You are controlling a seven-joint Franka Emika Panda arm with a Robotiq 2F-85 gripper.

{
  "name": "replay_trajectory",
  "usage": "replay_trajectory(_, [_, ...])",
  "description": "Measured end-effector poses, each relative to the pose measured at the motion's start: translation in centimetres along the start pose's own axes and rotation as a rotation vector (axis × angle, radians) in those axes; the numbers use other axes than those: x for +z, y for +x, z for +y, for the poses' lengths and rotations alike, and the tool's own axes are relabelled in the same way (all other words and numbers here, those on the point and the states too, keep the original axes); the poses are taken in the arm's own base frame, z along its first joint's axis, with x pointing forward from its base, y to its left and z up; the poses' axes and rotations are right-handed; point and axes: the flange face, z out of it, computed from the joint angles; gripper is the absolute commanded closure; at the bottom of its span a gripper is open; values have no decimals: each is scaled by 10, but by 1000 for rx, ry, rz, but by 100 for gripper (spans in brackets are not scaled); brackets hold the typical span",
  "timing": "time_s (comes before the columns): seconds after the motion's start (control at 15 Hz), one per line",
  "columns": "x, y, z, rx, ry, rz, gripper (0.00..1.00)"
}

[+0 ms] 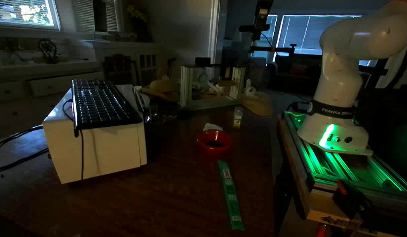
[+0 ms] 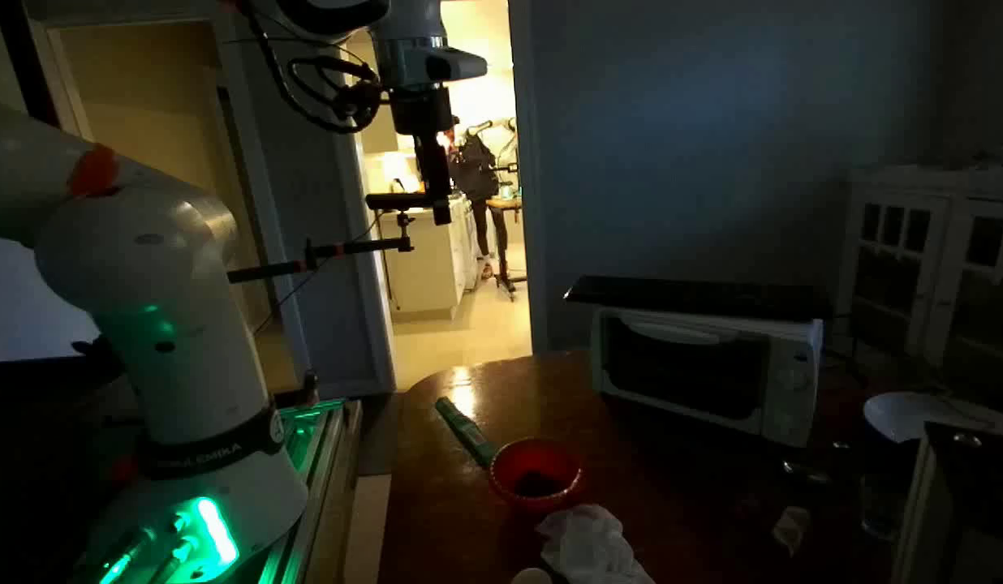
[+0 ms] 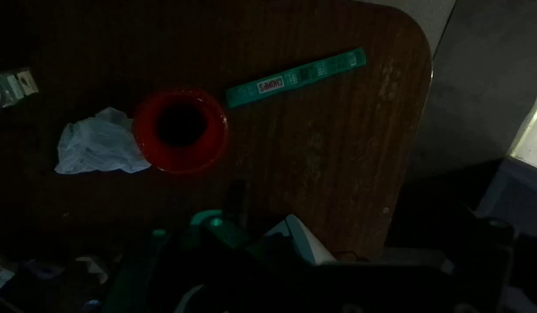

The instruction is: Remove the lid from the glass jar.

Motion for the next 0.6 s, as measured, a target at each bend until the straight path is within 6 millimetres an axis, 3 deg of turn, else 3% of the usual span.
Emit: replay_trajectory(0.6, [0,2,6,42,-5,1,0])
